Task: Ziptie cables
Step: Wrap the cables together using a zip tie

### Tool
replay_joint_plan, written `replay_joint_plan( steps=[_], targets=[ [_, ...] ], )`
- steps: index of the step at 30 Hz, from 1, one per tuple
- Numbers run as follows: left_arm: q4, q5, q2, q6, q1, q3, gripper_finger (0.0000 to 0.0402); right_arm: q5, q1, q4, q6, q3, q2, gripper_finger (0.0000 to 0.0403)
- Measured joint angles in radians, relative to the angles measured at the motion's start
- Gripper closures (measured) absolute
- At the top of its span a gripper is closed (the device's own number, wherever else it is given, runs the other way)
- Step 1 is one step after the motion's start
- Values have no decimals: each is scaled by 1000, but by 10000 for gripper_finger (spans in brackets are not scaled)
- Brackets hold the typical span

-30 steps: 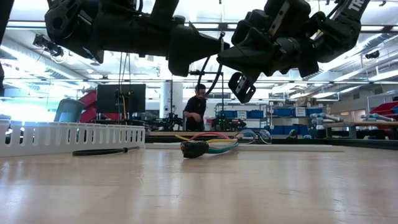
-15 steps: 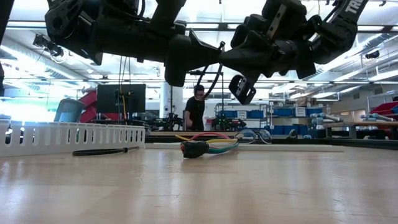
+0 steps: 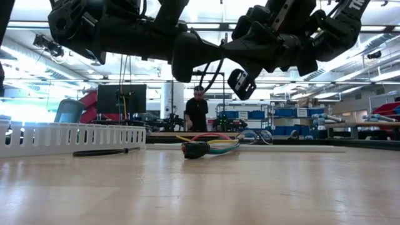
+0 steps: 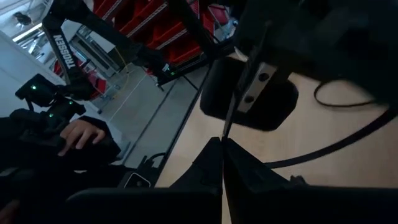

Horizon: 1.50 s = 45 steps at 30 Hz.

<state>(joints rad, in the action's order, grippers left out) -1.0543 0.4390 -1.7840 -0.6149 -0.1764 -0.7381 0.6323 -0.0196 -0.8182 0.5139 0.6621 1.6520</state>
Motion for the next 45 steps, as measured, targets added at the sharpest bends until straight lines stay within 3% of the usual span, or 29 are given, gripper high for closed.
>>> replay_joint_plan(
  steps=[21,45],
  targets=[
    [8,-86,0,-1,0,-25,401,42,14,81,-9,21,0,403],
    [10,-59,0,-51,-27,-25,401,26,14,74,8,21,0,403]
  ],
)
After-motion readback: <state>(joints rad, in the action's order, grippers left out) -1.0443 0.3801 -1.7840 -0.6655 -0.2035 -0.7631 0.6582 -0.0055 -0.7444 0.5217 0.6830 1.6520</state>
